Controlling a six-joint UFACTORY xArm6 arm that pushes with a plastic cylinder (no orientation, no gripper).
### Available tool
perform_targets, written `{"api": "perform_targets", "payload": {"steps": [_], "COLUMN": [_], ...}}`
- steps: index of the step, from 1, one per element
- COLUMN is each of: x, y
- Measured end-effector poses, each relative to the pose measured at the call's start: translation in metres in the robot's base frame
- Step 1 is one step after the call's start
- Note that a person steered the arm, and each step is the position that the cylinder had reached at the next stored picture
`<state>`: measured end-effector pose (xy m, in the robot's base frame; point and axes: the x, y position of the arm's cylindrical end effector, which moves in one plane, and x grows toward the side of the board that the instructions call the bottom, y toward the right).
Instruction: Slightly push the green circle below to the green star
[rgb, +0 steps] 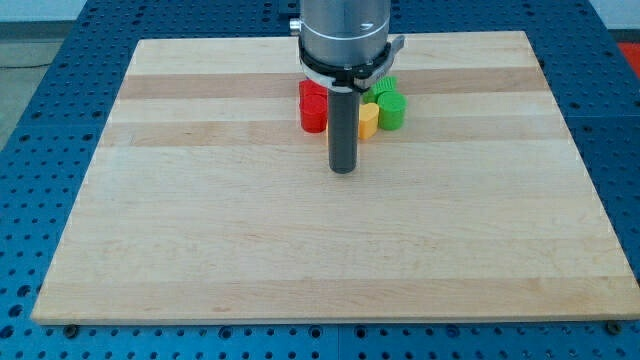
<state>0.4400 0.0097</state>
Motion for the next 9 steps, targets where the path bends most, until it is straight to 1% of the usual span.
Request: {"api": "perform_targets", "payload": {"steps": [1, 4, 5, 6, 7, 9], "x": [-0.019, -0.017, 0.007, 0.021, 0.002, -0.069], "y": [-0.004, -0.003, 0.025, 0.083, 0.120, 0.121]}}
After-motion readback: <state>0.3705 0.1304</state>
